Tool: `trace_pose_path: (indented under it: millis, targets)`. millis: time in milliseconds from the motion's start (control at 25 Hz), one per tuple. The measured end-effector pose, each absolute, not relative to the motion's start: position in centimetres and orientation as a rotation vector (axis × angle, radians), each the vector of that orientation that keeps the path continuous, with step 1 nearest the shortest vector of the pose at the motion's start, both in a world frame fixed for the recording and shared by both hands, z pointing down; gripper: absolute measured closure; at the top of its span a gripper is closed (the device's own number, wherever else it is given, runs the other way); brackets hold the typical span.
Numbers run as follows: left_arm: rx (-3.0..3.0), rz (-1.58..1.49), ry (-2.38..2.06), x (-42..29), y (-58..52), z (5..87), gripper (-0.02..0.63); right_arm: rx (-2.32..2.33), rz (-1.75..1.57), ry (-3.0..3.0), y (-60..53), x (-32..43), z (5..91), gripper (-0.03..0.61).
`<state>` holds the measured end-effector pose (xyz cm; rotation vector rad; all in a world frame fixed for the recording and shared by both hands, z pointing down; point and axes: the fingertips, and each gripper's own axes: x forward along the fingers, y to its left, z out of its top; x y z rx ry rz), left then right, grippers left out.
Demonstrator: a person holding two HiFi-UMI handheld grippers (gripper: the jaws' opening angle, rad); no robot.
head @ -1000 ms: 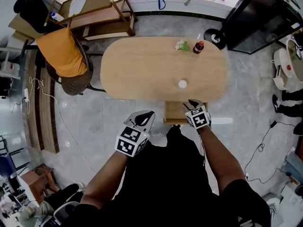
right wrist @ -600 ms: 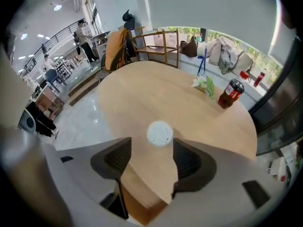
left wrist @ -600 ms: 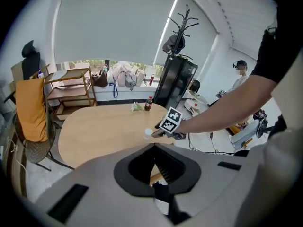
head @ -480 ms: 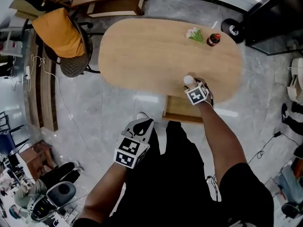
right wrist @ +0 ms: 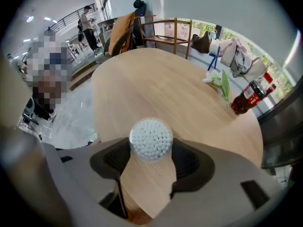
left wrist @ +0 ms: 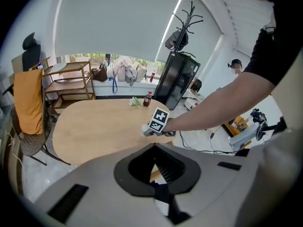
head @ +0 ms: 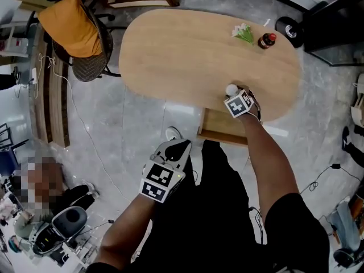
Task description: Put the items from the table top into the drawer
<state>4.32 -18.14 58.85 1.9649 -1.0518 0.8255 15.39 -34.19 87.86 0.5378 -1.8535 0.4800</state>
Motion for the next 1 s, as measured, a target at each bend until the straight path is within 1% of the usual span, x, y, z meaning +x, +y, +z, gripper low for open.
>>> trace_pose_path:
  millis: [240,440,680,880,1000]
  targets:
    - [1.977,0.836,-1.015,4.2,-18.1,59.6,0.612,0.606,0.503,-1.910,-32.2,15.7,85.7,0.316]
    - [1.996,0.852,-0.972,4.3,-18.1,60.3,0.612,0.568,0.512,-1.959,-24.7,15.8,84.8,0.317]
    - [2.003,0.873,-0.948,5.0,-17.5,61.2,0.612,0.471,0.588,-1.836,-15.2,18.2,90.6,0.316]
    - [1.987,0.902,-0.932,5.1,-16.3,62.5,0.612,0.518,0.668,-1.721,-14.3,20.8,96.1,0.316]
    - [1.968,0.911,-0.923,5.1,-15.8,63.6,0.612,0.534,0.644,-1.701,-15.9,21.6,98.4,0.316]
